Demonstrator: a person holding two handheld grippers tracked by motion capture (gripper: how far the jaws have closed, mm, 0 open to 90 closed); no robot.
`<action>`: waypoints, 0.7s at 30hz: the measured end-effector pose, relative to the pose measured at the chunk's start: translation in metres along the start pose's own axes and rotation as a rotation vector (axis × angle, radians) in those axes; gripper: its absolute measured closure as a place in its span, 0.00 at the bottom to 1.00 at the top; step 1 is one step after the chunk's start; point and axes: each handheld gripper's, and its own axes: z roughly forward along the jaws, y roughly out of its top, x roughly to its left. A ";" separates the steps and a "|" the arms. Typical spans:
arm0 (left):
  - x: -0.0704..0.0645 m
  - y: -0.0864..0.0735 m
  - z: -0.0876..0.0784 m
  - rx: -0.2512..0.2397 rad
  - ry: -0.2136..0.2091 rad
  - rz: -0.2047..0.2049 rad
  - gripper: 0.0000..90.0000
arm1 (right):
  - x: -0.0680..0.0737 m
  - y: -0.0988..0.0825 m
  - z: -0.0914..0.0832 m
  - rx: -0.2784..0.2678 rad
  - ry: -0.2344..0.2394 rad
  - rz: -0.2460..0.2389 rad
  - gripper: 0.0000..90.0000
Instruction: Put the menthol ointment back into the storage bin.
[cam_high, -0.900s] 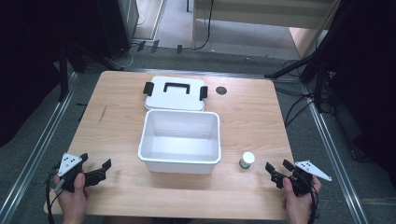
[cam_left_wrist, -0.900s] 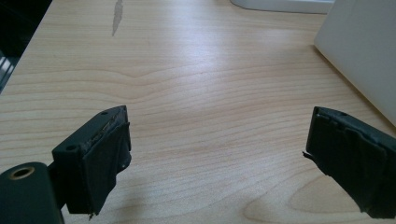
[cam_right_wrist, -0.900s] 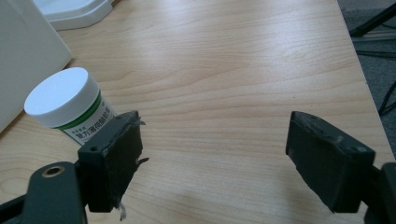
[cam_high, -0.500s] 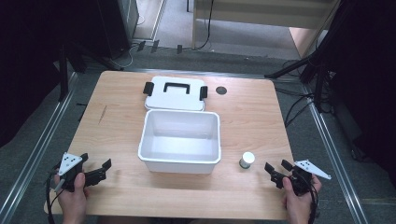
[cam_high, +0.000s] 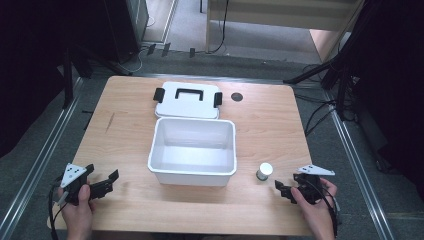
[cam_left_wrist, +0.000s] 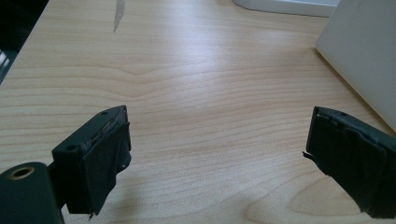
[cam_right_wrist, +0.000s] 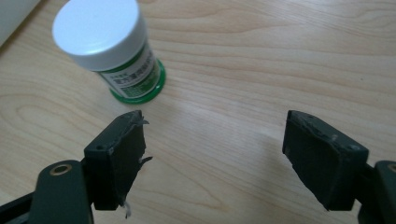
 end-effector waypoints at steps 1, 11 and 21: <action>0.000 0.000 0.000 0.001 -0.003 0.001 0.08 | 0.005 0.010 -0.001 0.060 0.012 -0.020 0.25; 0.000 -0.001 0.000 -0.005 -0.018 0.001 0.08 | 0.034 0.055 -0.003 0.345 -0.007 -0.135 0.25; -0.001 0.000 0.001 0.006 -0.022 0.002 0.08 | 0.056 0.087 -0.001 0.524 -0.022 -0.185 0.23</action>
